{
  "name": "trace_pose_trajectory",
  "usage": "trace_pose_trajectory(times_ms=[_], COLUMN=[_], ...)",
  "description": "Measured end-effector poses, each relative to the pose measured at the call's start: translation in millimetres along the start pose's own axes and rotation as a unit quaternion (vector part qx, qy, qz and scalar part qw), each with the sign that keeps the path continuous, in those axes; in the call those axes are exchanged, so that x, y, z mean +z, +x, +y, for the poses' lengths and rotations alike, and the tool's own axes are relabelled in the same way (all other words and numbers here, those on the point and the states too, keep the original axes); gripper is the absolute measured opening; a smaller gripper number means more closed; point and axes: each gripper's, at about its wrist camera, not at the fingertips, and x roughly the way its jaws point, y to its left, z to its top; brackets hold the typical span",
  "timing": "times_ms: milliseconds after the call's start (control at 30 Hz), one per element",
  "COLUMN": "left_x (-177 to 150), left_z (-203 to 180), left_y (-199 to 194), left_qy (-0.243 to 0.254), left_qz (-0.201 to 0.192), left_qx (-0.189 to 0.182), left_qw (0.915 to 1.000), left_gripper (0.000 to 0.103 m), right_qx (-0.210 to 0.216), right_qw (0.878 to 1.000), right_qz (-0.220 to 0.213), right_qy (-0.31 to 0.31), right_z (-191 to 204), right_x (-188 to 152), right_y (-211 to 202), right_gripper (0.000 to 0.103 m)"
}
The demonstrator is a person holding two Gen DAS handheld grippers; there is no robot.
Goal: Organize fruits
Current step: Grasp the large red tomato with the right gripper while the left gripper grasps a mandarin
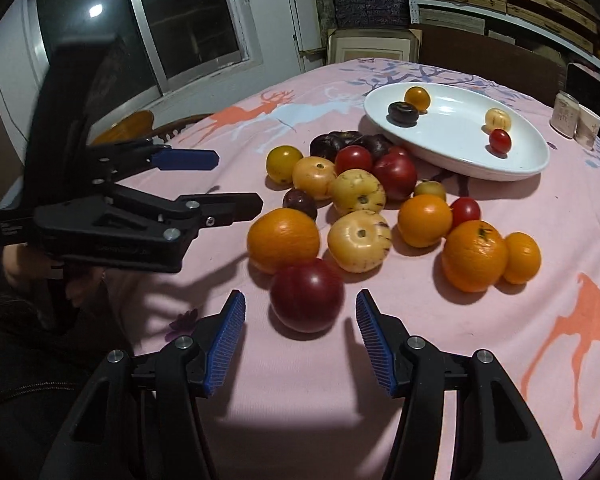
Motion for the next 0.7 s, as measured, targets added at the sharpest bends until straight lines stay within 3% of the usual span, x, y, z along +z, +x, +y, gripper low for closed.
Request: trace_pose_trajectory(times_ms=[100, 200, 467, 700], left_x=[-2.3, -3.5, -2.3, -0.5], left_z=[-1.6, -3.5, -37.0, -65.8], left_y=[0.8, -0.3, 1.6, 12.7], left_qy=[0.0, 0.002, 0.029, 0.051], left_qz=[0.003, 0.001, -0.005, -0.001], left_qx=[-0.002, -0.008, -0.054, -0.077], left_qw=[1.0, 1.0, 0.9981, 0.9957], left_gripper=[0.079, 0.079, 0.081, 0.083], right_qx=[-0.037, -0.035, -0.107, -0.125], right_qw=[0.999, 0.999, 0.991, 0.985], right_qz=[-0.002, -0.005, -0.045, -0.047], right_qy=[-0.001, 0.014, 0.065, 0.108], right_z=[1.6, -4.3, -34.3, -58.3], right_x=[0.2, -1.3, -18.5, -30.5], right_y=[9.6, 6.2, -32.8, -41.3], right_gripper=[0.042, 0.041, 0.042, 0.042])
